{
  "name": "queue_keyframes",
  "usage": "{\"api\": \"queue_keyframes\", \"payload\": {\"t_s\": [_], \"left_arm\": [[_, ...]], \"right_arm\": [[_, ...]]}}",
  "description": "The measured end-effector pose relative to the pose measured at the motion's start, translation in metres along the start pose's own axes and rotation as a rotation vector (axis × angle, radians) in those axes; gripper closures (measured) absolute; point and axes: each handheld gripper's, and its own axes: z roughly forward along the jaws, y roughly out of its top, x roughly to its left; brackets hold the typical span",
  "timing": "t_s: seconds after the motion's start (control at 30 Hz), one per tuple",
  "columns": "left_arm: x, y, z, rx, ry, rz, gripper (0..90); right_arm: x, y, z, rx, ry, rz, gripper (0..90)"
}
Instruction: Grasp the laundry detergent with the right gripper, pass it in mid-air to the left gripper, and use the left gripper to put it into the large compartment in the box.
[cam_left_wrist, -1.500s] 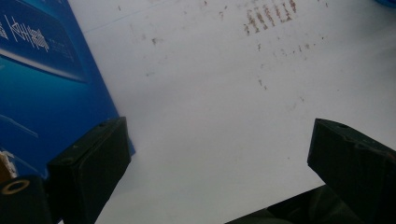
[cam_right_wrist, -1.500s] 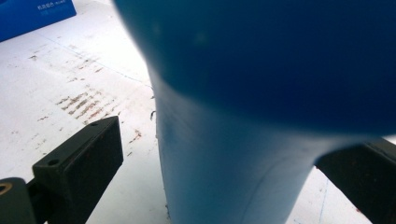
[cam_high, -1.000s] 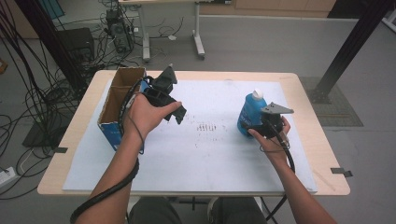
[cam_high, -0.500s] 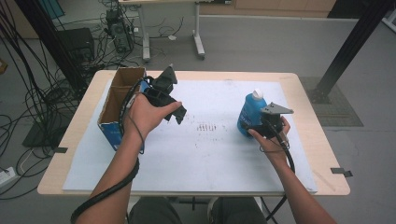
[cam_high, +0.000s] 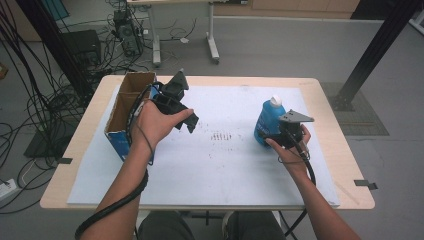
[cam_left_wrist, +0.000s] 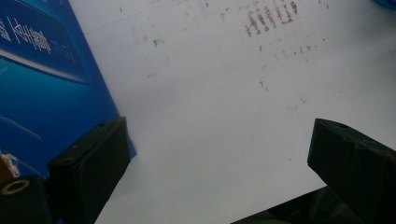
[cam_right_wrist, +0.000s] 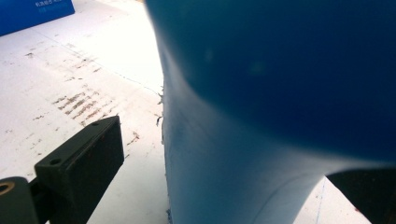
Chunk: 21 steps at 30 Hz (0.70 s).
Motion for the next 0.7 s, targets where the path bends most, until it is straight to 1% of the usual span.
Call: {"api": "queue_keyframes", "payload": {"t_s": [0.07, 0.7], "left_arm": [[0.0001, 0.0000, -0.0002, 0.001, 0.000, 0.001, 6.4], [-0.0014, 0.0002, 0.0001, 0.002, 0.000, 0.005, 6.4]], "right_arm": [[0.0001, -0.0001, 0.0000, -0.002, -0.004, 0.005, 2.3], [0.0000, 0.0000, -0.0007, -0.004, -0.013, 0.001, 2.8]]}}
